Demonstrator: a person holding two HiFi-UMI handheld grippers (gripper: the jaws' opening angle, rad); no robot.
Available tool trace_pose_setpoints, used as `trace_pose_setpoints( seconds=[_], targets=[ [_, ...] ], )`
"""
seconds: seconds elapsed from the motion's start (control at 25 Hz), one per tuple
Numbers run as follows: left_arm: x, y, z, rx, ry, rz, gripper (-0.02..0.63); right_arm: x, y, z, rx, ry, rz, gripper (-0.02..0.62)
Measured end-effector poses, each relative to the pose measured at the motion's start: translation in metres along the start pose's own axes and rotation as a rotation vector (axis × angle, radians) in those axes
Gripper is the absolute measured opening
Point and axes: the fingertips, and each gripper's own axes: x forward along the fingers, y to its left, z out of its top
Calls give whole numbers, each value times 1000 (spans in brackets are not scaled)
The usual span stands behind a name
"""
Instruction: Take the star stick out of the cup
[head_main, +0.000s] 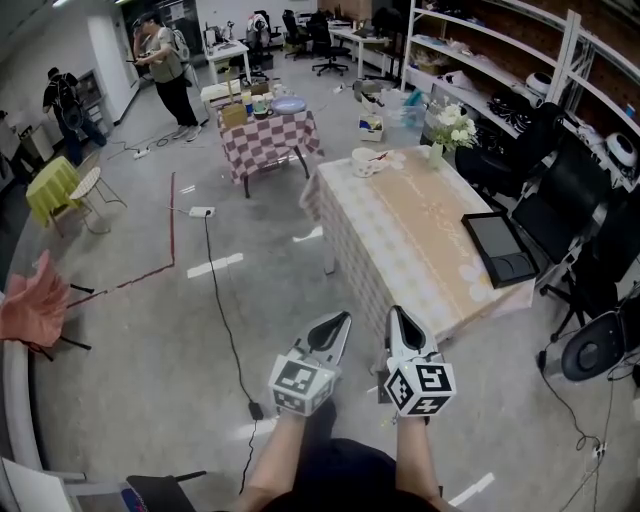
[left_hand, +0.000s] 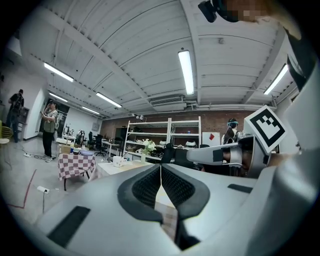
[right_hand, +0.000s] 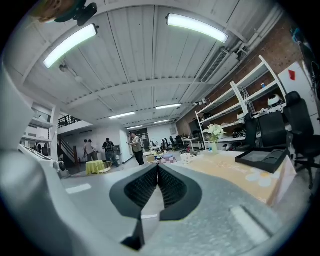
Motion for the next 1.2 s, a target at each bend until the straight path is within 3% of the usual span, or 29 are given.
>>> trace_pose_setpoints(
  seconds=[0.6, 1.2],
  targets=[
    [80, 53, 23, 3, 20, -28, 12, 87, -35, 27, 17, 9, -27, 3],
    [152, 141, 43, -1, 6, -51, 12, 197, -47, 48, 6, -7, -52, 3]
  ],
)
